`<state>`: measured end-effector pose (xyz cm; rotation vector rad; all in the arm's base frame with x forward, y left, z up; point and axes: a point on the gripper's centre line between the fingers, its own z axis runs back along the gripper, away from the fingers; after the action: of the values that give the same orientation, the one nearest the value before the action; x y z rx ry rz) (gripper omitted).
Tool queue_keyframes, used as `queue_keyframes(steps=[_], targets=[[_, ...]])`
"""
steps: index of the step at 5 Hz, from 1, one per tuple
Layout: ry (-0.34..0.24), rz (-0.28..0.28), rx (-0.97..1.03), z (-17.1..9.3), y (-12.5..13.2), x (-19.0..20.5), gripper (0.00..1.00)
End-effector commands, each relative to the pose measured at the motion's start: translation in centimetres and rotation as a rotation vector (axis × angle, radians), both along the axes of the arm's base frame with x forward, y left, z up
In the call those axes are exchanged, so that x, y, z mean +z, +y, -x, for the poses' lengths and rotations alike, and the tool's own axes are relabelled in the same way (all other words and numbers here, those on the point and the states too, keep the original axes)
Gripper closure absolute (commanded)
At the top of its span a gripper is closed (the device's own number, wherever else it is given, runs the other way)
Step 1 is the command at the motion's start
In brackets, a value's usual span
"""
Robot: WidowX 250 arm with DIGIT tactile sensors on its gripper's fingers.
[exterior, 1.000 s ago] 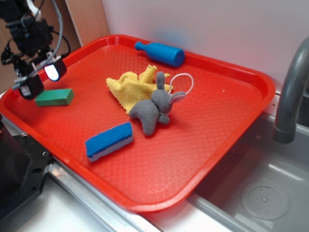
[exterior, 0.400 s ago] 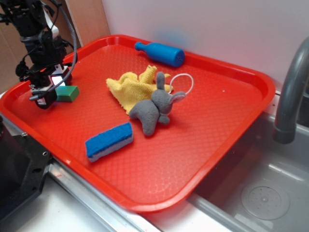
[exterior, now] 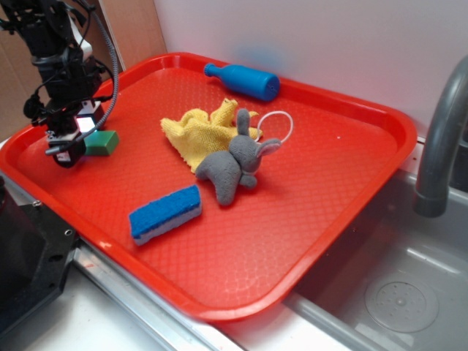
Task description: Grab the green block.
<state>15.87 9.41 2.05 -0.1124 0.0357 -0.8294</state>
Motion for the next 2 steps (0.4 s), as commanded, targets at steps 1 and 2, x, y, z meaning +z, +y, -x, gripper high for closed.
queue_keyframes(steps=[1, 2], targets=[[0.023, -0.003, 0.395, -1.6, -1.9, 7.0, 1.0], [0.046, -0.019, 0.645, -1.3, -3.2, 10.6, 1.0]])
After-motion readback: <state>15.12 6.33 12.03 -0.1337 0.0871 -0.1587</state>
